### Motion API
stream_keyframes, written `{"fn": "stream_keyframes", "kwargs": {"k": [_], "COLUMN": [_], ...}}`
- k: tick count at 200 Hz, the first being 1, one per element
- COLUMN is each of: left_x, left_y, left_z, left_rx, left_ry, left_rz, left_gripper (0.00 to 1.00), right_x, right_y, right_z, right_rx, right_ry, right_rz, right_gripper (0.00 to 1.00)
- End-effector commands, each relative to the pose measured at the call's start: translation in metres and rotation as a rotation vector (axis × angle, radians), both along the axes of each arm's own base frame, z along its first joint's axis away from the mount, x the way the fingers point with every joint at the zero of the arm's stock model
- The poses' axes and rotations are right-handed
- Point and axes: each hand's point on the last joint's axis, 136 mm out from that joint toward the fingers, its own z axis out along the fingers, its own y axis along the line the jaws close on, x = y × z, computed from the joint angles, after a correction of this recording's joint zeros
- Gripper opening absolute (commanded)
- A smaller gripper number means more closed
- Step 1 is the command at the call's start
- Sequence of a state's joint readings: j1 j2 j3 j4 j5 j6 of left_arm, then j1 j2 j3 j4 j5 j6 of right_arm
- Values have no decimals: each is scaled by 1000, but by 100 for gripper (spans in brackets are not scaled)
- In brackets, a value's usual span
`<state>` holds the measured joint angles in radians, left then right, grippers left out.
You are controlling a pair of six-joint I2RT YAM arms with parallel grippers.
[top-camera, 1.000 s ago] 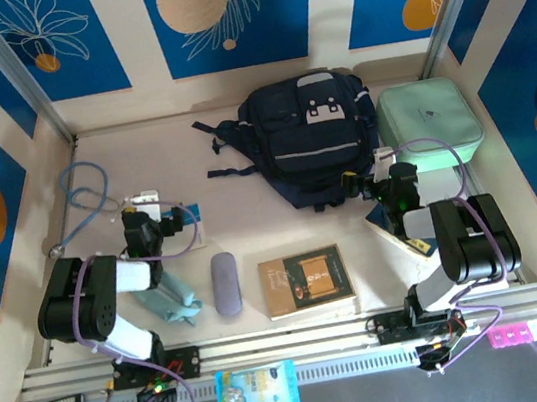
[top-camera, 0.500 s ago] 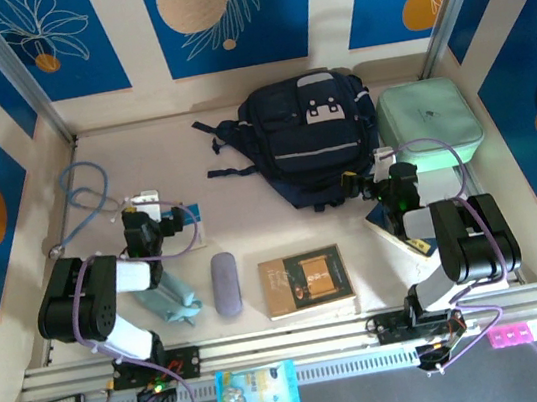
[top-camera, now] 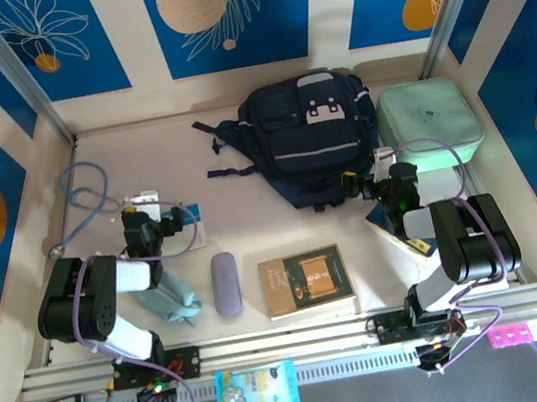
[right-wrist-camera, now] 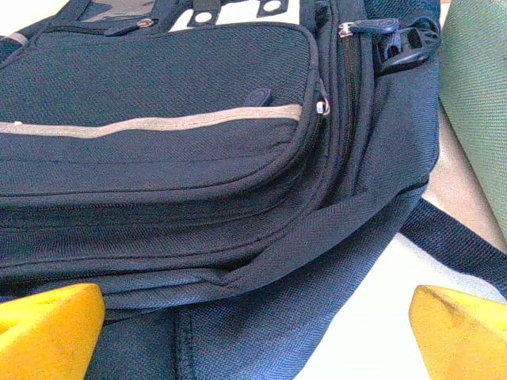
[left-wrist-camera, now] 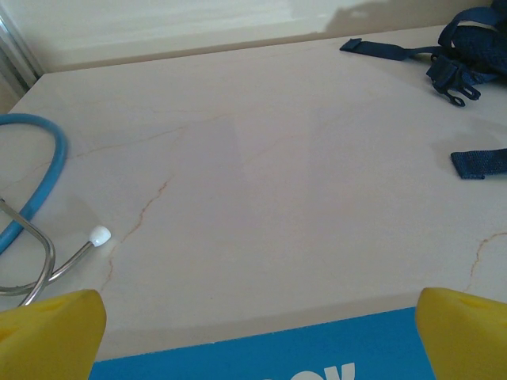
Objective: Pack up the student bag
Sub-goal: Rotate the student bag at the center of the table.
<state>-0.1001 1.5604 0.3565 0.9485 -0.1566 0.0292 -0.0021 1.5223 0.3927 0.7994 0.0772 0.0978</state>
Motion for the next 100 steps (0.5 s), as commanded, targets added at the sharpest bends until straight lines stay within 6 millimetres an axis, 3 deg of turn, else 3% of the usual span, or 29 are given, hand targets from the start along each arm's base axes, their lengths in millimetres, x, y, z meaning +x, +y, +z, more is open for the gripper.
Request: {"fn": "stream_keyframes", "kwargs": {"k": [1,56,100], "left_x": [3,-1,-8], "left_y": [2,9,22], "left_z": [4,9,40], "left_rx": [4,0,12], "left_ry": [-14,-50,-42], "left_rz": [-8,37,112], "left_gripper": [100,100,100], "right_x": [6,7,3], "right_y": [1,-3,-6], "right_z": [10,17,66], "right_rx": [5,3,5], "right_ry": [-30,-34,18], "right_rz": [10,-16,-118], "right_gripper": [99,99,99]}}
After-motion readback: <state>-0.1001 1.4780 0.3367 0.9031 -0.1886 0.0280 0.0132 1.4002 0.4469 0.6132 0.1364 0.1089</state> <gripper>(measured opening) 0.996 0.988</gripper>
